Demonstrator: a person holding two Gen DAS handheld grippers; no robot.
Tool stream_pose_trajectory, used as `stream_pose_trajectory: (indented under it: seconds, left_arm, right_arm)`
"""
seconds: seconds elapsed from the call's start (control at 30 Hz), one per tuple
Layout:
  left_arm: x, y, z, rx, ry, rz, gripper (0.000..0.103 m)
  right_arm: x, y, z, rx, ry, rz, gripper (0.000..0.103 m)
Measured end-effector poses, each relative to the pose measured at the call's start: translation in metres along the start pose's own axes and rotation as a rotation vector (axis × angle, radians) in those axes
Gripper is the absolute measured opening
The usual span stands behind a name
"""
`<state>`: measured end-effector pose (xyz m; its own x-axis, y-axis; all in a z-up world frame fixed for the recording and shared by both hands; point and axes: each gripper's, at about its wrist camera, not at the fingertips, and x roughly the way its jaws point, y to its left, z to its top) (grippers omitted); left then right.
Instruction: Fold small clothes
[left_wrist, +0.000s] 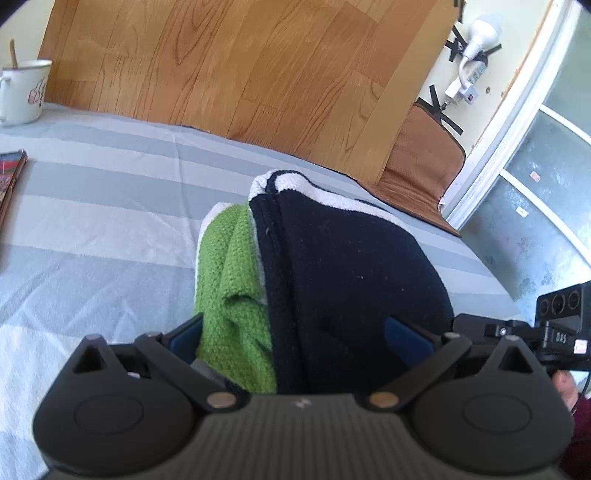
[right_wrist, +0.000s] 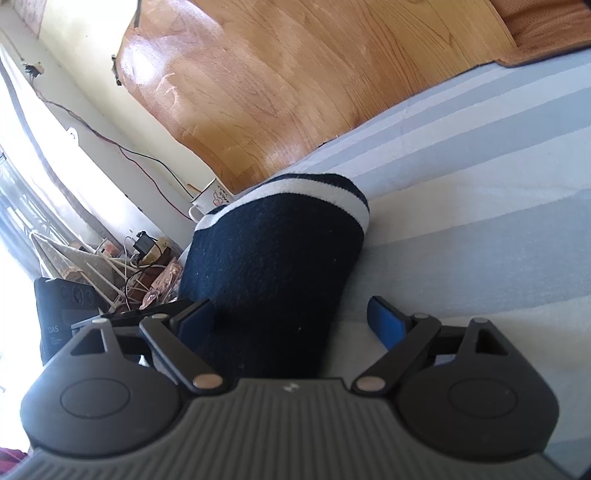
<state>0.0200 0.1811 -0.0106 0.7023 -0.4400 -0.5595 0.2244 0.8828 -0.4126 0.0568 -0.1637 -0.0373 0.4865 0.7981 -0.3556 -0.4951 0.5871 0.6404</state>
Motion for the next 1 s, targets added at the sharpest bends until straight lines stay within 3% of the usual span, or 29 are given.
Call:
stream_pose_trajectory:
  seconds: [0.17, 0.4, 1.0]
  left_arm:
    - [0.0, -0.011, -0.011, 0.09, -0.027, 0.041, 0.103]
    - [-0.002, -0.011, -0.011, 0.12, -0.018, 0.035, 0.103]
    - [-0.003, -0.009, -0.012, 0.134, -0.025, 0.02, 0.103]
  right_arm:
    - [-0.001, 0.004, -0.005, -0.038, -0.004, 0.004, 0.095]
    - [0.0, 0.006, -0.005, -0.074, 0.017, 0.036, 0.103]
    - [0.004, 0.006, -0.008, -0.111, 0.008, 0.058, 0.103]
